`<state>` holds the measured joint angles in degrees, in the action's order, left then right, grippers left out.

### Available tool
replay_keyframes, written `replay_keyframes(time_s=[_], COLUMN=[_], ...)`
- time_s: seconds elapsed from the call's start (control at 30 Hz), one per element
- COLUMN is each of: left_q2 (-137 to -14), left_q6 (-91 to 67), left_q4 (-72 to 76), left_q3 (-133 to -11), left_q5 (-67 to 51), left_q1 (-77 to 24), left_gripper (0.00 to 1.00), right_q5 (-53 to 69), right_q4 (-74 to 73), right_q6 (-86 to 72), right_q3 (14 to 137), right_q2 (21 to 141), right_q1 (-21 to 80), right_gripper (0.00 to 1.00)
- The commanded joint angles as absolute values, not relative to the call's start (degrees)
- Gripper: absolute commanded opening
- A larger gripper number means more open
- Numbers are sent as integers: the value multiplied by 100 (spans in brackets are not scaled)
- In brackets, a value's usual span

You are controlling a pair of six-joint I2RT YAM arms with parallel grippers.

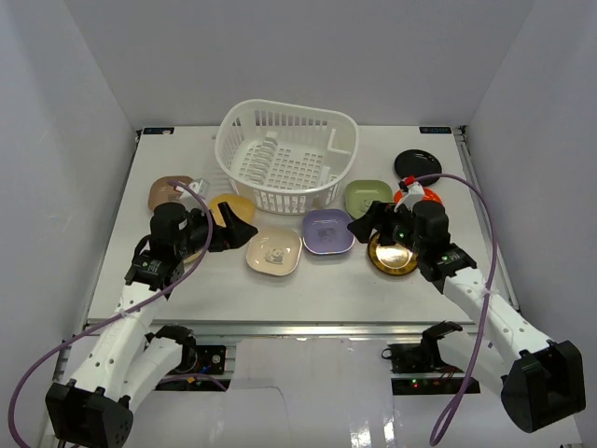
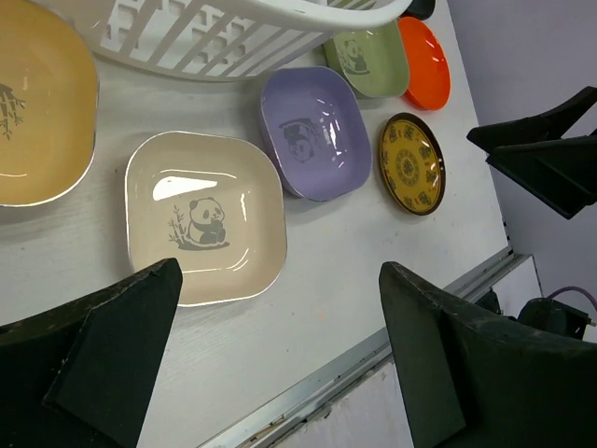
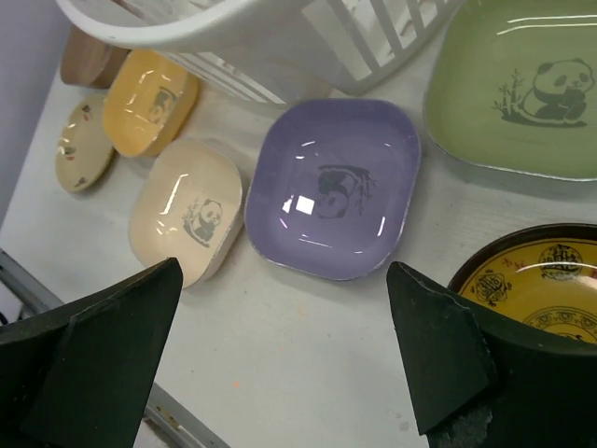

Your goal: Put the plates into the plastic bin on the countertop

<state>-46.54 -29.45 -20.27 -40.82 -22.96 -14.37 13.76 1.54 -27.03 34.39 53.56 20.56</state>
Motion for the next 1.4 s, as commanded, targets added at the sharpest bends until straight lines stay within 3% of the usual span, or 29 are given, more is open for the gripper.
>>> replay_keyframes(time_s=[0.0,0.67,0.83,1.03,1.1,1.17,1.2,1.37], left_q2=[-4632,-5967,-6337,-6556,-6740,-6881,-6969,-7215], left_q6=[-2848,-3419,-3542,-3700,-3753,-3788,-3814,-3832], left_q4=[-2197,-2875,-2716,-2243,-2110,-1987,-1952,-1863], left_q3=[-4263,-3894,-3753,-3560,-3516,-3551,-3594,-3770], left_q5=[-2259,-1696,-1662,-1196,-1152,-1160,-1099,-906], left_q1=[-1441,-1441,-1450,-1494,-1529,-1590,-1626,-1863], left_gripper=[98,98,92,84,82,81,81,80], right_q5=[440,-377,-518,-808,-896,-940,-940,-722], right_q4=[97,404,624,905,993,993,967,310], right_q6=[-2373,-2144,-2241,-2312,-2312,-2320,-2320,-2092], right_q3=[3542,4017,4113,4105,4017,3920,3876,3411], right_q2=[5510,7742,8164,8464,8446,8359,8289,7209], right_q1=[2285,2909,2918,2909,2918,2918,2918,3023], right_gripper=[96,77,72,54,41,16,11,8])
